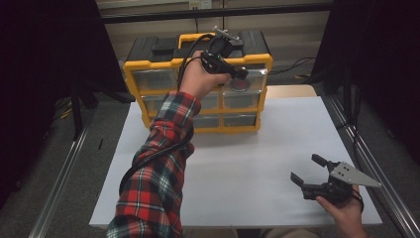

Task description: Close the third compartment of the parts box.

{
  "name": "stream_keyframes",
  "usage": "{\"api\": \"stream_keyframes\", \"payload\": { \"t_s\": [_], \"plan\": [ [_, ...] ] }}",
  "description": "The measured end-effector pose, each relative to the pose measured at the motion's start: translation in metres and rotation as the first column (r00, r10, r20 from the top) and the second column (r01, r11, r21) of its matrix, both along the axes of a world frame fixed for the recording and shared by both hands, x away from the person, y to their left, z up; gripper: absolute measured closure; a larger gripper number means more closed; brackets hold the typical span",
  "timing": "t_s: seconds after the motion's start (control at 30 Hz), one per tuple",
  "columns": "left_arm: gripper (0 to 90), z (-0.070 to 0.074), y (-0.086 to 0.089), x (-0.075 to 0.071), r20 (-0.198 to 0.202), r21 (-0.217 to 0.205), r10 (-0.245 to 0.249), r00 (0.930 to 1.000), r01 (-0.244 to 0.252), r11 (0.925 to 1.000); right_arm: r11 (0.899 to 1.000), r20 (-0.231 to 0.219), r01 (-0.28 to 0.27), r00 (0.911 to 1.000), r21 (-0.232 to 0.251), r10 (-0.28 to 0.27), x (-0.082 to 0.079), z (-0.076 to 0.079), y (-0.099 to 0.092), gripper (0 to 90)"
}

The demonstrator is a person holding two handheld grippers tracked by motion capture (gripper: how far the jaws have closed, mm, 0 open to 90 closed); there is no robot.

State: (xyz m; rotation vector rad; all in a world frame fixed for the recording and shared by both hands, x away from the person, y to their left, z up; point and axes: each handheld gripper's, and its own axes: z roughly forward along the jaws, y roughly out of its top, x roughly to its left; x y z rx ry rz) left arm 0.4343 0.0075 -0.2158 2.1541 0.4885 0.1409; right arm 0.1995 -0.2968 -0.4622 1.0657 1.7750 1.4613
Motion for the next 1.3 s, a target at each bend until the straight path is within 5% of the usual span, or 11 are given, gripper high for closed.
{"api": "stream_keyframes", "payload": {
  "t_s": [1.3],
  "plan": [
    [90.0,-0.0044,-0.0040,0.0036,0.009,-0.013,0.023,0.9997,-0.023,0.9996,1.000,-0.001,-0.001,1.0000,0.004,0.001,-0.0005,0.0006,-0.0003,2.9]
  ]
}}
